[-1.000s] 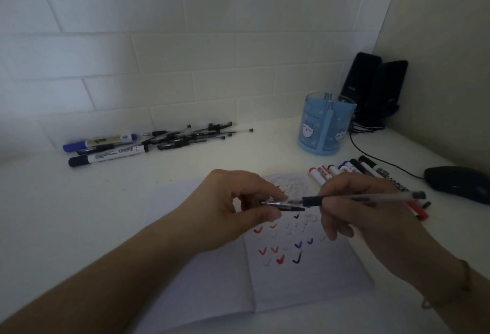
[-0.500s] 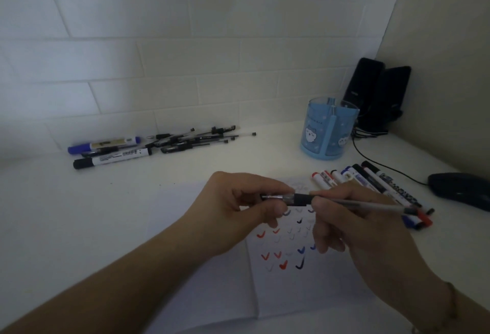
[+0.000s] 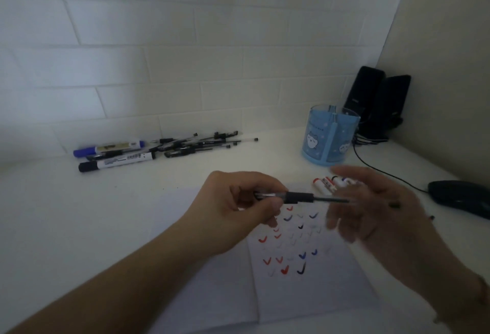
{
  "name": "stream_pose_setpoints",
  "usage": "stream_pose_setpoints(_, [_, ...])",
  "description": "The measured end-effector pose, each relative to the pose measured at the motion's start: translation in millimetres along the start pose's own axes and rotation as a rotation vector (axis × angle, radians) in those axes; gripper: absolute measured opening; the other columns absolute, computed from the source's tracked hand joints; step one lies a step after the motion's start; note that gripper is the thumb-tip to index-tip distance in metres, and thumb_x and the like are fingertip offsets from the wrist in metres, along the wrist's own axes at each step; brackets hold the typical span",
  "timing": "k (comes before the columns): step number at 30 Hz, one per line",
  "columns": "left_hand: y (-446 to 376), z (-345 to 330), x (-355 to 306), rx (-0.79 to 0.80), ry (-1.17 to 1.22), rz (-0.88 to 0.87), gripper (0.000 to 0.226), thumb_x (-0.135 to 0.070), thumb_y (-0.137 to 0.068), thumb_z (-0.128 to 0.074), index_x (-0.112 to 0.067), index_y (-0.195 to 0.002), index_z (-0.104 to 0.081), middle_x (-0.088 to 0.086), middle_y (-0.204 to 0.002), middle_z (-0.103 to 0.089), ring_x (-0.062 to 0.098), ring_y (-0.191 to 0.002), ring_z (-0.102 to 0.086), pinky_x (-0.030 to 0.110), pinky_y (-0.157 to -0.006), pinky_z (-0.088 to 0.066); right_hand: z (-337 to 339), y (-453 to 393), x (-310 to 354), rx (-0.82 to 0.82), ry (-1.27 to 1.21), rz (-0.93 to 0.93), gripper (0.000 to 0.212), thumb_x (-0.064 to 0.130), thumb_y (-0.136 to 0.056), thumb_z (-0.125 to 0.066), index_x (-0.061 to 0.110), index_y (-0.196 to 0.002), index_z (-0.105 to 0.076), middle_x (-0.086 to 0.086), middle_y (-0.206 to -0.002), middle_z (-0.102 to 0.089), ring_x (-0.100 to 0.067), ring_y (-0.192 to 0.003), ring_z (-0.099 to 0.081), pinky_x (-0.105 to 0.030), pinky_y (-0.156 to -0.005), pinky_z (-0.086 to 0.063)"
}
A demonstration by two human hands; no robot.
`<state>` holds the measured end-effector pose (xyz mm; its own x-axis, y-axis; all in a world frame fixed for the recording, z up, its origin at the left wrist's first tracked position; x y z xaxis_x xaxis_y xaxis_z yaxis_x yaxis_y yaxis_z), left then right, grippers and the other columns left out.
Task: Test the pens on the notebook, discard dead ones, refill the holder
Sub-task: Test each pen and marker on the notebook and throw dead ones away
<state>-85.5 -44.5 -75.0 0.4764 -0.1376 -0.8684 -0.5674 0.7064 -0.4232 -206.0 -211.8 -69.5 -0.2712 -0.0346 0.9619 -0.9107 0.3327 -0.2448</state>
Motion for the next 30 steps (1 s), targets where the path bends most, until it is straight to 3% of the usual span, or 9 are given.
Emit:
stream_pose_setpoints(4, [-2.9,10.9,6.8,-0.076,0.041,0.034,0.019,0.006,-0.086,-0.063,-0.01,-0.091,-0.072,0.009,-0.069,-0.07,0.019,-0.059,-0.07,0.022,-0.061,-0.054,17.6,-0.7,19.7,-0.115,0.498,0.226,0.018,0.02,-0.067,-0.068,0.026,-0.084,-0.072,-0.001,-0.057,-0.069,-0.015,-0.046,-0.061,-0.018,-0.047,-0.05])
stream_pose_setpoints(8, [-4.4,7.8,8.0,-0.051,0.029,0.024,0.018,0.006,-0.086,-0.062,-0.006,-0.095,-0.072,0.013,-0.072,-0.071,0.02,-0.061,-0.071,0.023,-0.063,-0.055,16.4,1.0,16.0,-0.12,0.708,0.327,0.005,0.032,-0.075,-0.065,0.032,-0.08,-0.068,0.007,-0.055,-0.065,-0.008,-0.043,-0.057,-0.01,-0.047,-0.044])
stream_pose_setpoints(11, [-4.6,9.8,9.1,-0.028,0.045,0.016,0.014,-0.004,-0.085,-0.064,-0.012,-0.095,-0.072,0.01,-0.072,-0.072,0.019,-0.062,-0.071,0.023,-0.064,-0.054,17.9,2.1,13.1,-0.036,0.902,0.353,0.04,0.063,-0.081,-0.05,0.025,-0.076,-0.062,0.001,-0.063,-0.06,-0.009,-0.049,-0.052,-0.008,-0.047,-0.038])
stream_pose_setpoints(14, [-5.2,11.2,11.9,0.001,0.055,0.012,0.016,-0.009,-0.081,-0.065,-0.015,-0.093,-0.072,0.006,-0.071,-0.072,0.018,-0.061,-0.071,0.023,-0.064,-0.055,13.6,4.0,7.4,0.043,0.963,0.318,0.044,0.058,-0.082,-0.049,0.022,-0.057,-0.051,0.002,-0.047,-0.042,-0.005,-0.041,-0.037,-0.011,-0.044,-0.032])
stream_pose_setpoints(19, [-4.3,13.9,8.5,0.013,-0.072,-0.077,0.019,-0.005,-0.082,-0.067,-0.014,-0.097,-0.073,-0.001,-0.074,-0.073,0.015,-0.064,-0.072,0.021,-0.066,-0.055,11.3,-3.9,-10.1,0.096,0.472,-0.117,0.069,0.085,-0.052,-0.057,0.018,-0.043,-0.042,0.001,-0.04,-0.028,-0.012,-0.035,-0.021,-0.016,-0.039,-0.023])
stream_pose_setpoints(22, [-6.3,16.0,16.0,0.016,-0.086,-0.009,0.018,0.001,-0.085,-0.067,-0.012,-0.095,-0.074,0.0,-0.073,-0.072,0.016,-0.065,-0.071,0.021,-0.067,-0.054,6.3,-6.9,-10.2,0.057,0.508,-0.109,0.059,0.08,-0.06,-0.057,0.023,-0.05,-0.045,0.004,-0.041,-0.032,-0.011,-0.035,-0.024,-0.017,-0.038,-0.026])
stream_pose_setpoints(25, [-8.7,19.9,24.9,-0.043,-0.066,0.081,0.014,0.002,-0.087,-0.065,-0.009,-0.092,-0.073,0.004,-0.07,-0.07,0.019,-0.063,-0.07,0.022,-0.065,-0.052,3.2,-3.2,0.9,-0.094,0.697,0.095,0.016,0.049,-0.078,-0.056,0.034,-0.079,-0.06,0.012,-0.054,-0.059,-0.006,-0.039,-0.048,-0.011,-0.039,-0.036])
stream_pose_setpoints(27, [-9.3,22.9,28.1,-0.068,-0.017,0.126,0.016,0.003,-0.088,-0.063,-0.009,-0.092,-0.072,0.006,-0.068,-0.07,0.02,-0.062,-0.069,0.023,-0.064,-0.052,4.4,-0.5,4.6,-0.135,0.877,0.264,0.021,0.041,-0.08,-0.053,0.031,-0.093,-0.066,0.018,-0.066,-0.064,0.001,-0.058,-0.06,-0.006,-0.049,-0.042])
stream_pose_setpoints(30, [-9.7,25.8,27.3,-0.074,0.063,0.17,0.021,0.009,-0.086,-0.061,-0.008,-0.091,-0.072,0.007,-0.066,-0.07,0.022,-0.059,-0.069,0.023,-0.061,-0.054,2.9,-0.1,-1.8,-0.162,1.004,0.42,0.028,0.035,-0.092,-0.054,0.015,-0.099,-0.072,0.03,-0.071,-0.058,0.023,-0.071,-0.054,0.007,-0.065,-0.035])
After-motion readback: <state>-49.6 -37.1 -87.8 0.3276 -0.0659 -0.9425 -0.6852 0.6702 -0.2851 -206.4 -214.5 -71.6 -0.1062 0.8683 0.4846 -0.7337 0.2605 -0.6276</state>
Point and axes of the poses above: each hand's wrist, its own y-axis away from the middle knuckle, its own z-axis out of the back of the hand, x = y × z, the point moved 4 cm from there along -y, towards the middle knuckle
